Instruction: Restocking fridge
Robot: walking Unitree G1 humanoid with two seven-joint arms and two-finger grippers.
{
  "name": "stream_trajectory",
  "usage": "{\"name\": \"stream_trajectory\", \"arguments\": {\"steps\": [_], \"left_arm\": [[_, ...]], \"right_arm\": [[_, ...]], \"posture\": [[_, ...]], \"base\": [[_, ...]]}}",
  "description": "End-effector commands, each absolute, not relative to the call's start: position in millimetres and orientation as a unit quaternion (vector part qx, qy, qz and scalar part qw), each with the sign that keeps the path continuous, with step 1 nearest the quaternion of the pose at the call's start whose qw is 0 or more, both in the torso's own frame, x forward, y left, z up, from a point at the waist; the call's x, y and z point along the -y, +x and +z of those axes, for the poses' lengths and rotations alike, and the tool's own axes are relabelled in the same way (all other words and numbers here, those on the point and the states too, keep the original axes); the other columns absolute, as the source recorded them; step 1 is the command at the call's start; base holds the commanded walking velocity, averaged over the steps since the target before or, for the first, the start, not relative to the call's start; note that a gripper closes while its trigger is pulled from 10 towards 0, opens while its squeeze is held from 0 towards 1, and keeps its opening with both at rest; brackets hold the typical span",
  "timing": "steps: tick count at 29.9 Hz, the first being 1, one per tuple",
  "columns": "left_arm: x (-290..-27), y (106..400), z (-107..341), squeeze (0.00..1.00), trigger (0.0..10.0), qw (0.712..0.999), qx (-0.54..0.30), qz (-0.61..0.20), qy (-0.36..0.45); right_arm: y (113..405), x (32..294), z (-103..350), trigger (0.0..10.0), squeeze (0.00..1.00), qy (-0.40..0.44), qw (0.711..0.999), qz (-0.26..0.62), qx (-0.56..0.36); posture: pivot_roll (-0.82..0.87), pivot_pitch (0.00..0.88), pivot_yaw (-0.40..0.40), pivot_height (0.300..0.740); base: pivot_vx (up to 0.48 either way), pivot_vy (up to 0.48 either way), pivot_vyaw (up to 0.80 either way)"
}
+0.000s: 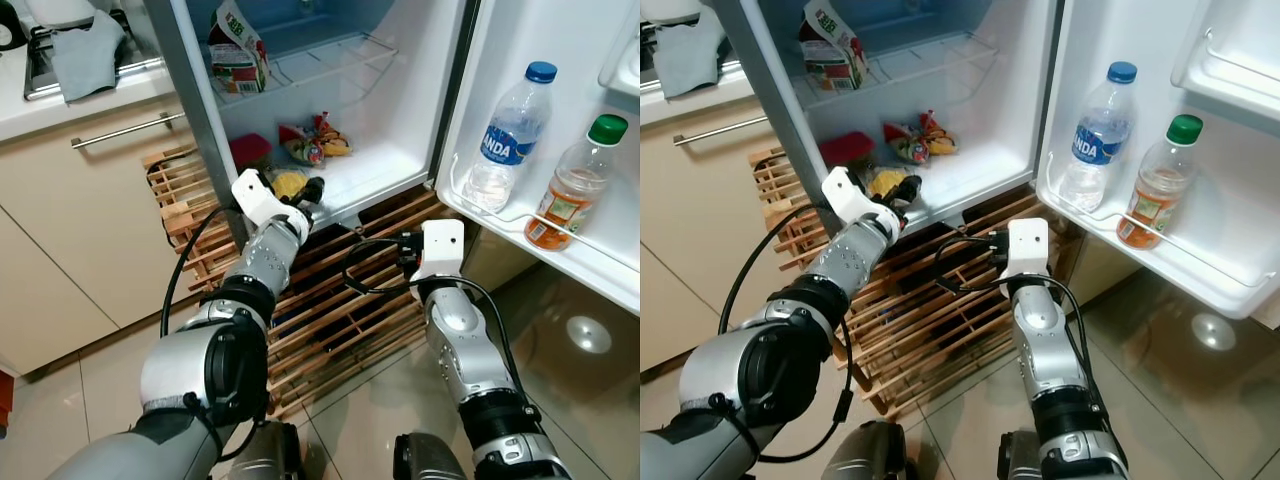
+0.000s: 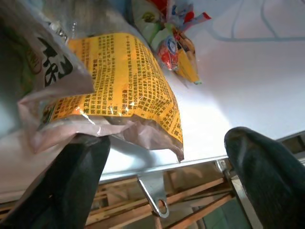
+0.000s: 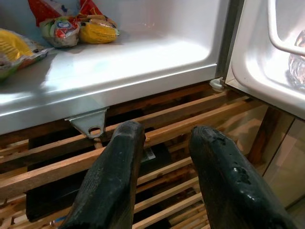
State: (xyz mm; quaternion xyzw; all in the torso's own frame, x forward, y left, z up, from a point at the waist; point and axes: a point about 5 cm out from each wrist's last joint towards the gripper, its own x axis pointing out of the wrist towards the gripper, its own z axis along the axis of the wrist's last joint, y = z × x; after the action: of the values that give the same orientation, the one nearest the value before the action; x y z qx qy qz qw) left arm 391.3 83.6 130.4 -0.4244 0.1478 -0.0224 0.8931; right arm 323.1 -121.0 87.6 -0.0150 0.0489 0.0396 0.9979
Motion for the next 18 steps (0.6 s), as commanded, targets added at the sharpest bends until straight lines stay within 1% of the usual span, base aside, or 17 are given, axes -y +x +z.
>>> {"name": "stream_trajectory", "arguments": {"steps": [1, 5, 12, 13, 18], "left_arm": [[-99, 399, 145, 0.0, 10.0, 0.894, -0.114, -0.004, -0.433], [-99, 401, 150, 0.0, 10.0, 0.897, -0.109, -0.009, -0.429], [-102, 396, 135, 0.0, 10.0, 0.892, -0.131, 0.019, -0.433], [-103, 396, 136, 0.0, 0.0, 0.892, -0.129, 0.02, -0.432], [-103, 399, 141, 0.0, 0.0, 0.889, -0.119, 0.019, -0.442]], "right_arm": [[323, 114, 87, 10.0, 0.0, -0.021, 0.997, 0.049, -0.047], [326, 115, 88, 10.0, 0.0, -0.02, 0.998, 0.046, -0.047], [327, 114, 88, 10.0, 0.0, -0.021, 0.998, 0.047, -0.047], [327, 114, 89, 10.0, 0.0, -0.022, 0.998, 0.047, -0.046], [327, 114, 88, 10.0, 0.0, -0.023, 0.998, 0.046, -0.046]], "posture": [[-0.11, 0.0, 0.118, 0.675], [-0.11, 0.0, 0.127, 0.675], [-0.13, 0.0, 0.135, 0.675], [-0.13, 0.0, 0.136, 0.675], [-0.14, 0.0, 0.137, 0.675]], "base": [[0.0, 0.0, 0.0], [0.0, 0.0, 0.0], [0.0, 0.0, 0.0], [0.0, 0.0, 0.0], [0.0, 0.0, 0.0]]}}
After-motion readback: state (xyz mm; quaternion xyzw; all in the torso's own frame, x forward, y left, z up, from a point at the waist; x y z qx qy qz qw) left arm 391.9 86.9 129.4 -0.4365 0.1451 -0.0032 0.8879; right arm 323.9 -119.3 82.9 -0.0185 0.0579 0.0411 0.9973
